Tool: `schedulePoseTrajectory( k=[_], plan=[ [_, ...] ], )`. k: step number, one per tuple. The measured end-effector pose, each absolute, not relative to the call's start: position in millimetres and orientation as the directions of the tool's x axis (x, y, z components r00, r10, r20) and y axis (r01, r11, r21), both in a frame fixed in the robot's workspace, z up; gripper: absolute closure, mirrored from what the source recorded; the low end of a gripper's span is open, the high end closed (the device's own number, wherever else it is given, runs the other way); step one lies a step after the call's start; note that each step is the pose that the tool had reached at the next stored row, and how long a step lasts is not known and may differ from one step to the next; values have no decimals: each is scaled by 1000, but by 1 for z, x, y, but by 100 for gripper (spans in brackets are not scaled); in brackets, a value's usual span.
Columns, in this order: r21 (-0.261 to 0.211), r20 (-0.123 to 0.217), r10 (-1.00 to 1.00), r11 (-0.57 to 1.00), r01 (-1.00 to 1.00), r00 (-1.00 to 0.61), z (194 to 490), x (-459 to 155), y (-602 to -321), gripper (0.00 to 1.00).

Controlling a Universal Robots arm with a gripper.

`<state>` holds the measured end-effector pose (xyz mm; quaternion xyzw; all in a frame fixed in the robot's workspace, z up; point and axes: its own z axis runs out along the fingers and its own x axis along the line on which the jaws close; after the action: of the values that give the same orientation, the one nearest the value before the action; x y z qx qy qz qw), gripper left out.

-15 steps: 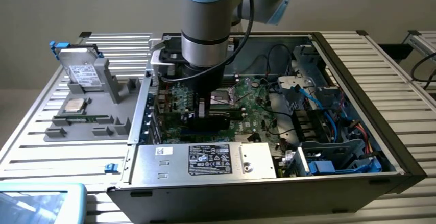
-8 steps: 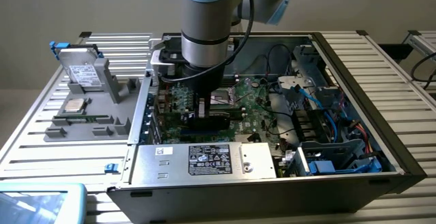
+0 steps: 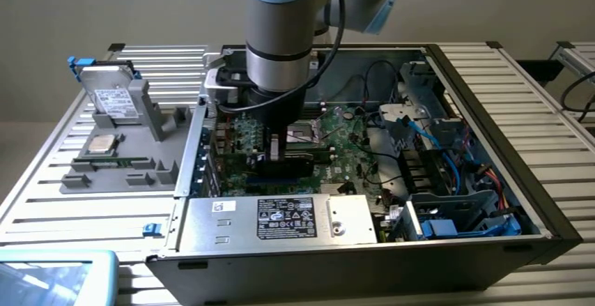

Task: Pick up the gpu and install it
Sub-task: 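Insert the gpu into the slot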

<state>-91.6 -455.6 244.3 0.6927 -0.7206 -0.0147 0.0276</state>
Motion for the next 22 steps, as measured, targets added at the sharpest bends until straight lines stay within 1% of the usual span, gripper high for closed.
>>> schedulePoseTrajectory(
  k=[22],
  plan=[
    [54, 20, -999, 40, -998, -39, 244, -94, -454, 72]
  ],
)
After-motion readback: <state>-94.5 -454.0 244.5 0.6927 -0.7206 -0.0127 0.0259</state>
